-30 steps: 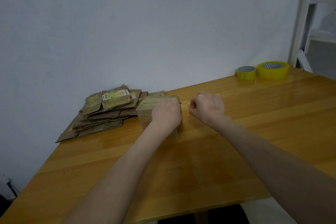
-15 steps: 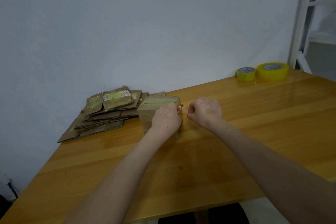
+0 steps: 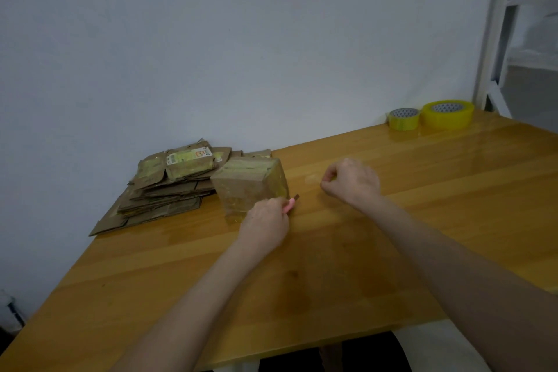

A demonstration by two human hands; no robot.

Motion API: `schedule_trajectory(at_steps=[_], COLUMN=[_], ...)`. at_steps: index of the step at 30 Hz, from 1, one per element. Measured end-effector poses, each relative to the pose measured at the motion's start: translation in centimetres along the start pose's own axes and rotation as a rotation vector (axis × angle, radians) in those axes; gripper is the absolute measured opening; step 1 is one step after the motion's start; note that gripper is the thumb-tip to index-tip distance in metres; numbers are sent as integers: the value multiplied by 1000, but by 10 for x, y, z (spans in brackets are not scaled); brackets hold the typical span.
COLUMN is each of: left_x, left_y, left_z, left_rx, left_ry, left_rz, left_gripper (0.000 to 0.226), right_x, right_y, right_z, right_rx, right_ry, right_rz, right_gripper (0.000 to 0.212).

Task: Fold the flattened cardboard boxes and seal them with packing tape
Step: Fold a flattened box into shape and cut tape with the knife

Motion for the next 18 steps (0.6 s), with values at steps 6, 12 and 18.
schedule_trajectory(at_steps=[6,12,18], left_x=[18,-4,-32], left_y=[26,10,-29], left_z=[-32,-9,38], left_rx=[52,-79,-336], left_ry=[-216,3,523], left_rz=[-27,-121,-17], left_gripper=[25,23,13], right_x=[-7,-7,-10], right_y=[1,4,6], right_z=[-8,-8,-6], right_rx=[-8,-20,-85], right_ry=[-83,-110,-76], right_rz=[-81,-71,21], right_gripper=[13,7,11])
Point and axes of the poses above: each hand's wrist, its own y-axis away from the middle knuckle, its own z-axis out of the back of the hand, x = y × z, the point moved 4 cm from there along -y, towards the middle knuckle, and after that the axes turned 7 degrees about z, right-handed, at the moved point
